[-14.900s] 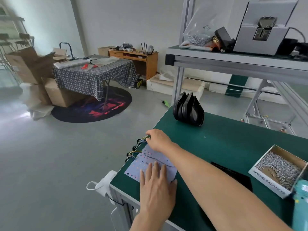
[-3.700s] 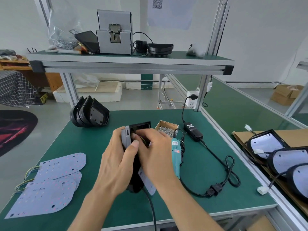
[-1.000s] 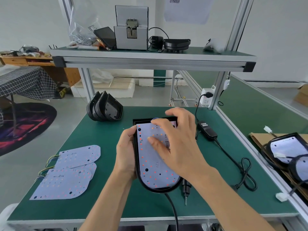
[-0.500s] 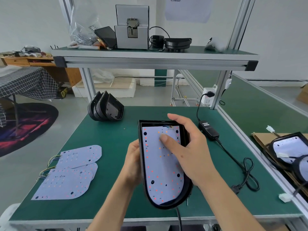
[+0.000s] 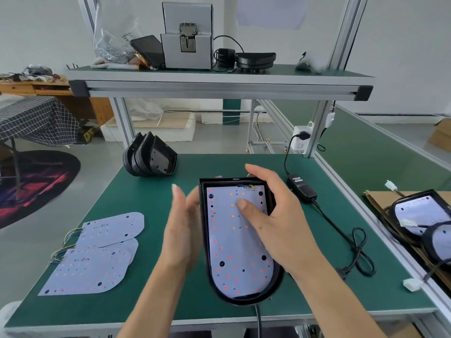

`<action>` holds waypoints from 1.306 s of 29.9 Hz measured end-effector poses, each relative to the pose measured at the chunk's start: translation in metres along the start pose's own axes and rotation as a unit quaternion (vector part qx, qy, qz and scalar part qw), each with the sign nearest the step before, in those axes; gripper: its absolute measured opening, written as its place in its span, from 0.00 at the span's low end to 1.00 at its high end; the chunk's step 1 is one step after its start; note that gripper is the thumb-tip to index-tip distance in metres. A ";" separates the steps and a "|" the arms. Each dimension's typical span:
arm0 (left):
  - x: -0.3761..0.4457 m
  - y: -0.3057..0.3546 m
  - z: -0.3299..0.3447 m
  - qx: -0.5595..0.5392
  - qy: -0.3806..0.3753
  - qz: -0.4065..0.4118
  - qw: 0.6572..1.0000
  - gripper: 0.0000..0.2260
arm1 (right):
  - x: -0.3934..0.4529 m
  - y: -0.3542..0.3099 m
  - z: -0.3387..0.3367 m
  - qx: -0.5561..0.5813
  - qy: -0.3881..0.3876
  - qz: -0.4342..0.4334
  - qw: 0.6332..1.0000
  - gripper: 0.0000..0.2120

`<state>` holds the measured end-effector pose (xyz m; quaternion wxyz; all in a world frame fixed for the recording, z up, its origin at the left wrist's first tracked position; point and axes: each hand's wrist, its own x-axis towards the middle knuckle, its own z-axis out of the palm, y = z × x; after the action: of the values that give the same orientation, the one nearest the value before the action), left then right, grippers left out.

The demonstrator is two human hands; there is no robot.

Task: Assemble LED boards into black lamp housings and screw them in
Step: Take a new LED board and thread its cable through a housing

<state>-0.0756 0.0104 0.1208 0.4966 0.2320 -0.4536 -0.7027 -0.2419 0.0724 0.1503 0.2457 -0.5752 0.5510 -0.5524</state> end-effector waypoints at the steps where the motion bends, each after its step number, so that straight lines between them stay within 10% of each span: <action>1: -0.001 0.004 0.000 0.005 -0.005 0.027 1.000 0.36 | 0.000 0.000 0.000 0.004 0.001 0.009 1.000 0.27; 7: -0.006 0.016 0.013 0.230 0.055 0.117 0.965 0.07 | -0.002 0.002 0.004 -0.028 0.010 -0.019 0.999 0.29; 28: -0.020 0.020 0.022 0.334 0.056 0.161 0.927 0.09 | -0.007 0.007 0.005 0.051 0.034 -0.029 0.998 0.28; 33: -0.020 0.020 0.015 0.139 -0.082 0.078 0.984 0.23 | -0.005 0.013 -0.002 0.133 0.039 0.001 0.990 0.28; 39: -0.012 0.009 0.021 0.316 -0.038 0.171 0.933 0.17 | -0.014 0.021 0.002 0.241 0.059 0.001 0.969 0.25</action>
<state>-0.0826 0.0287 0.1376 0.4928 0.2692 -0.7033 -0.4359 -0.2452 0.0791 0.1257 0.3446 -0.4647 0.4152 -0.7021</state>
